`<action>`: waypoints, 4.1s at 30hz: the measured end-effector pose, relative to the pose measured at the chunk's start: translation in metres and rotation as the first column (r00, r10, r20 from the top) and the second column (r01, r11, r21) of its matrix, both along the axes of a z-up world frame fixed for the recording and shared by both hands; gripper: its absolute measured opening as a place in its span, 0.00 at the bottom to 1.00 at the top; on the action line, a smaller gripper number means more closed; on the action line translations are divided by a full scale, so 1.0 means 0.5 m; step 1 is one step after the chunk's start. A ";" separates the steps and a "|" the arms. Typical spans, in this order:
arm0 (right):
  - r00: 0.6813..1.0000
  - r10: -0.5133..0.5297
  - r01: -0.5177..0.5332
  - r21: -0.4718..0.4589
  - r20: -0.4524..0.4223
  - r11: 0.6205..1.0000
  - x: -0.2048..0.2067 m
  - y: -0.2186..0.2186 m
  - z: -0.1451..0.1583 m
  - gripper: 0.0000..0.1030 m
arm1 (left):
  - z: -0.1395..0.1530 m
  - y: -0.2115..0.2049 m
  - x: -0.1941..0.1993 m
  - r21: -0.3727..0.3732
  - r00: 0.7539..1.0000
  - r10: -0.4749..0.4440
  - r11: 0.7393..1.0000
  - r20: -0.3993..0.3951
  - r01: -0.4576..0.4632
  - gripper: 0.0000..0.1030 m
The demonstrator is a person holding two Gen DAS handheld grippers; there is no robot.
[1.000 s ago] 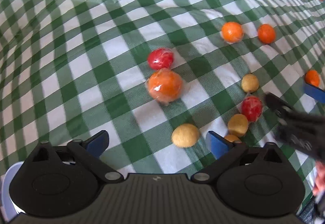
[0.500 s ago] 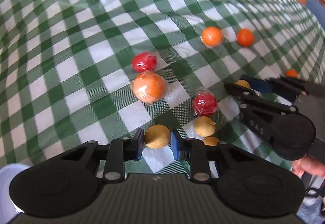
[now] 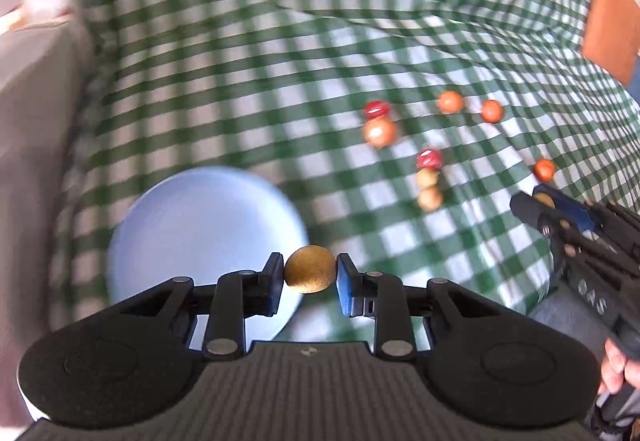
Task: Organize fruits
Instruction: 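Carry tan fruits to the blue plate and open both tools to release, then withdraw both open tools from the plate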
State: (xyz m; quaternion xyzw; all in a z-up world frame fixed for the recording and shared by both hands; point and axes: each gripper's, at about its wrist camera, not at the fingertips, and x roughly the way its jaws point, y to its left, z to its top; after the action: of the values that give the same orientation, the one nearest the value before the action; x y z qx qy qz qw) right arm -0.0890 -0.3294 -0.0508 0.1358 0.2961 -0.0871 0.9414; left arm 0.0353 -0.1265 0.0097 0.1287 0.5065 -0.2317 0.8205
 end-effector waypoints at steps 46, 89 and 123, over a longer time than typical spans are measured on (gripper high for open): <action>0.952 0.302 -0.304 -0.066 -0.048 0.950 -0.039 0.385 0.115 0.27 | 0.054 0.303 -0.053 -0.119 0.976 0.213 0.971 0.044 -0.206 0.30; 0.937 0.284 -0.296 -0.031 -0.201 0.955 0.088 0.365 0.061 0.92 | -0.044 0.298 0.006 -0.046 0.972 0.234 0.971 0.025 -0.233 1.00; 0.987 0.155 -0.157 -0.069 -0.031 0.985 -0.119 0.358 0.145 0.99 | 0.071 0.310 -0.175 -0.097 0.961 0.214 0.975 0.176 -0.199 1.00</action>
State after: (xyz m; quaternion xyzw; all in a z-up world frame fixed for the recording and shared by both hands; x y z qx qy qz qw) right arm -0.1487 -0.1503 0.0215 0.0775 0.3143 -0.0252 0.9458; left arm -0.0522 0.0283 0.0453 0.0638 0.4293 -0.1514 0.8881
